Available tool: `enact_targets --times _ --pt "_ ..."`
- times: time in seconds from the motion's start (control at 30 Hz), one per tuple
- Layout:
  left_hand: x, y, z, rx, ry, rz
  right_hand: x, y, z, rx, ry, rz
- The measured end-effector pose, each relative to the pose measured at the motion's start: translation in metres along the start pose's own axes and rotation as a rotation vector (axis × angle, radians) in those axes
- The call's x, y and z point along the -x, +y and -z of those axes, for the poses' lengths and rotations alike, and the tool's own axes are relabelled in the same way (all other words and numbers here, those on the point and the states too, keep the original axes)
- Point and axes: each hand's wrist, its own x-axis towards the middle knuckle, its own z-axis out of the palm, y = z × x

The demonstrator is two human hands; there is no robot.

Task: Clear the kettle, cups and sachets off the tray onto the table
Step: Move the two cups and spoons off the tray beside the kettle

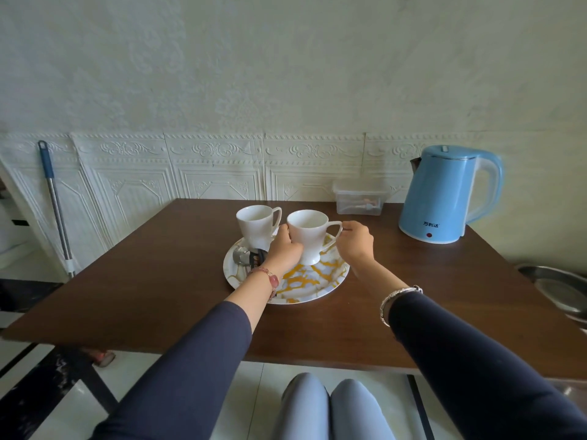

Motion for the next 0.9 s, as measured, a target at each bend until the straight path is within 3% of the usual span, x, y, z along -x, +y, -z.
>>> enact_targets --times 0.43,0.7,0.9 --pt "0.031 -0.016 0.01 -0.025 -0.083 -0.013 0.03 0.019 -0.001 -0.014 -0.031 -0.01" --pt "0.045 -0.031 0.046 0.002 0.085 -0.005 0.05 0.017 -0.021 -0.093 0.037 -0.16" --pt "0.057 -0.057 0.076 -0.047 0.16 0.045 0.074 0.011 -0.064 0.022 -0.125 -0.008"
